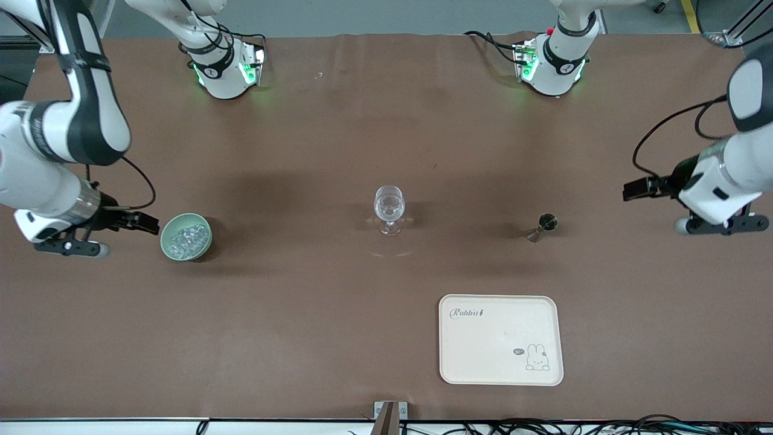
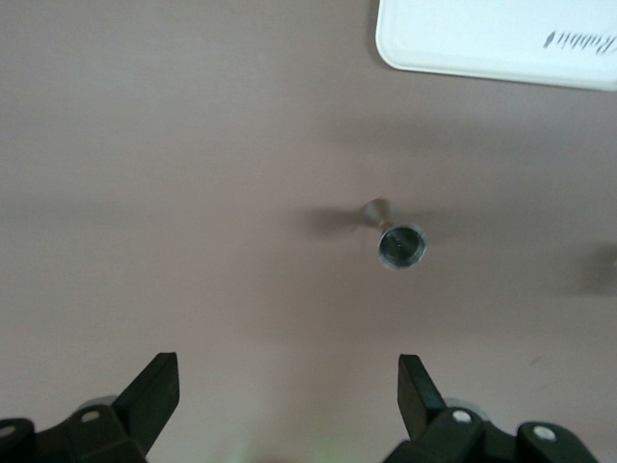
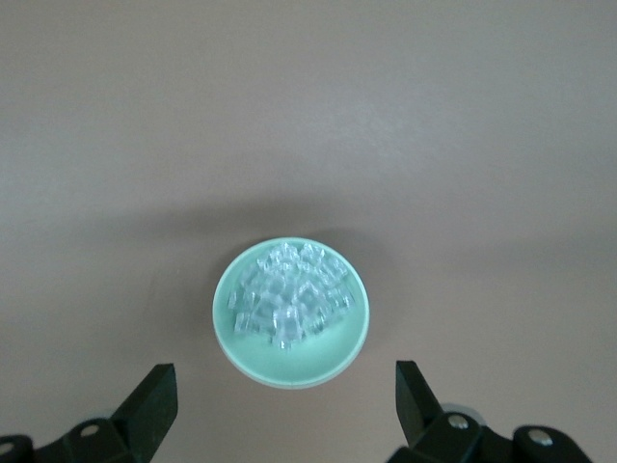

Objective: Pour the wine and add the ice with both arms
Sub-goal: 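Reach the right gripper to the ice bowl while the left gripper reaches the jigger, then grasp an ice cube with the right gripper while the left gripper grasps the jigger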

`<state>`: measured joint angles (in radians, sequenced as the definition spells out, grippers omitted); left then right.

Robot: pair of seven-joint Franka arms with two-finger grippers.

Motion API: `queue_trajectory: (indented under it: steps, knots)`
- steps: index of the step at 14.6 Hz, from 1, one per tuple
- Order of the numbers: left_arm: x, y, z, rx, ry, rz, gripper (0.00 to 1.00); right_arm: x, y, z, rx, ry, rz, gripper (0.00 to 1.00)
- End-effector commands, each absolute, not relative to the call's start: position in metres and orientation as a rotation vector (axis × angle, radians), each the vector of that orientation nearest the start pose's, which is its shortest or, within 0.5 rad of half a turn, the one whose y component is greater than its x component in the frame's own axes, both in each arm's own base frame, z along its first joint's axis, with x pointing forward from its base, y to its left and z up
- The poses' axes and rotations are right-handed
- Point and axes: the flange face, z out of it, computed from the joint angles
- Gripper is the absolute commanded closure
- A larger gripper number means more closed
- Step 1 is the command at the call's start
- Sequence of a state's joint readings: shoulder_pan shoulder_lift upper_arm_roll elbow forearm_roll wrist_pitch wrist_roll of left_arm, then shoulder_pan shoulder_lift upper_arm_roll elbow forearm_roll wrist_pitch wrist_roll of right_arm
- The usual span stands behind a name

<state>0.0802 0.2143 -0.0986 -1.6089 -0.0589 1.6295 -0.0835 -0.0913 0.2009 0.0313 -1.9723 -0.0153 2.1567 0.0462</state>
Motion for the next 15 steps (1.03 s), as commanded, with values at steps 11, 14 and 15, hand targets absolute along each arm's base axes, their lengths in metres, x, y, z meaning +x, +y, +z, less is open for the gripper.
queue_trajectory:
  steps: [11, 14, 15]
  knots:
    - [0.65, 0.056, 0.269, -3.352, -1.032, 0.824, 0.0, 0.549, -0.024, 0.24, -3.158, 0.04, 0.043, 0.24]
    - [0.649, 0.052, 0.234, -3.137, -1.456, 0.985, 0.0, 0.546, -0.026, 0.228, -3.156, 0.042, 0.08, 0.35]
    - [0.648, 0.052, 0.227, -3.087, -1.521, 1.013, 0.0, 0.545, -0.026, 0.224, -3.155, 0.042, 0.092, 0.4]
